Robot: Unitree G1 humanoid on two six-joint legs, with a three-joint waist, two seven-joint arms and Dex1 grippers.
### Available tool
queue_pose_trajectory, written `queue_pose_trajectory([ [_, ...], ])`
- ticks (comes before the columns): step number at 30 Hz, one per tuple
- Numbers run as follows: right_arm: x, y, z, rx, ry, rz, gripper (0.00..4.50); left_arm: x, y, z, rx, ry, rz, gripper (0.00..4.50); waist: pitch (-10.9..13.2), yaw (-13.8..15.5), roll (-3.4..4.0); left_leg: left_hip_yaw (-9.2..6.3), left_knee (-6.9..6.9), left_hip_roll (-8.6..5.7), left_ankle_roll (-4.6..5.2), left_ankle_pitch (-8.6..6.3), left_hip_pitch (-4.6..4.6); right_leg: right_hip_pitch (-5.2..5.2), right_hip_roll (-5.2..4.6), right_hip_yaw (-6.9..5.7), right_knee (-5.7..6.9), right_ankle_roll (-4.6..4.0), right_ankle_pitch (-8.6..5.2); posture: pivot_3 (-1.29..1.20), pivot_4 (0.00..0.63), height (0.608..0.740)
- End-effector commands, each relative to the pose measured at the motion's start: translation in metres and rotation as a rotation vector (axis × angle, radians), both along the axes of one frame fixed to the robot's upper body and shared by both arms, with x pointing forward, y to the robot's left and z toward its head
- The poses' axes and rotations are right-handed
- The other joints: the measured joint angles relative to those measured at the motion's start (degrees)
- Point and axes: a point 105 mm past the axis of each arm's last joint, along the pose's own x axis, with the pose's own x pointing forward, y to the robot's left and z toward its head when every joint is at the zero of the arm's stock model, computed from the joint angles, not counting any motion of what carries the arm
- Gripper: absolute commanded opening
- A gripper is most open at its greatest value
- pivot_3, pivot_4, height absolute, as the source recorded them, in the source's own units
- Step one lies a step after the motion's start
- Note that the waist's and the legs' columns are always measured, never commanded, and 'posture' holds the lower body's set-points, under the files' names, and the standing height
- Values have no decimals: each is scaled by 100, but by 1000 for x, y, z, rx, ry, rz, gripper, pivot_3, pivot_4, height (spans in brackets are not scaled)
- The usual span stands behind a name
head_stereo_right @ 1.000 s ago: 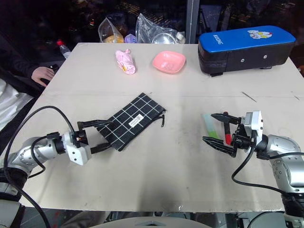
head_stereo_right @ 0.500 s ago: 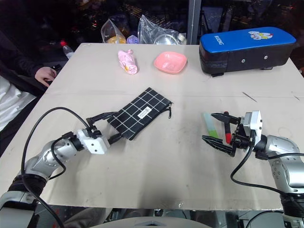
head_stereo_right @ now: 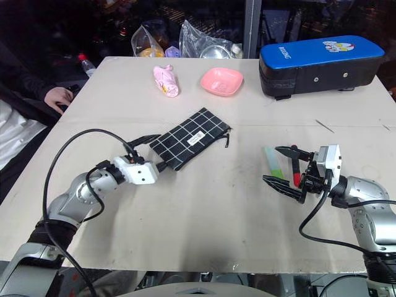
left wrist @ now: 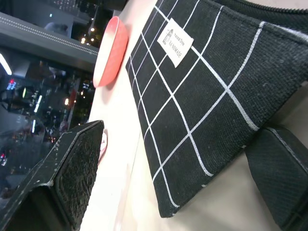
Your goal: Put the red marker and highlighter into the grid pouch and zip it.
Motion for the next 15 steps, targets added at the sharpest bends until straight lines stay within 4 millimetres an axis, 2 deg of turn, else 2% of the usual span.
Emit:
queue_pose_trajectory([
  [1, -1, 1, 9, 4, -49, 5, 4452, 4, -14, 10, 34, -64, -52, 4500, 3, -9, -4, 1, 0, 0, 0, 0, -2, 0, 0, 1, 0, 0, 0, 0, 150, 726],
  [8, 0, -1, 10, 2, -54, -5, 4452, 25, -24, 23, 102, -184, -27, 4500, 6, -47, -10, 0, -2, 0, 0, 0, -5, -1, 11, 1, 0, 0, 0, 0, 150, 726],
  [15, 2, -1, 10, 0, -58, -12, 4452, 40, -43, 23, 66, -197, 13, 4500, 7, -56, -11, 0, -2, -1, 1, 0, -5, -1, 16, 2, 2, 1, 0, 0, 150, 726],
])
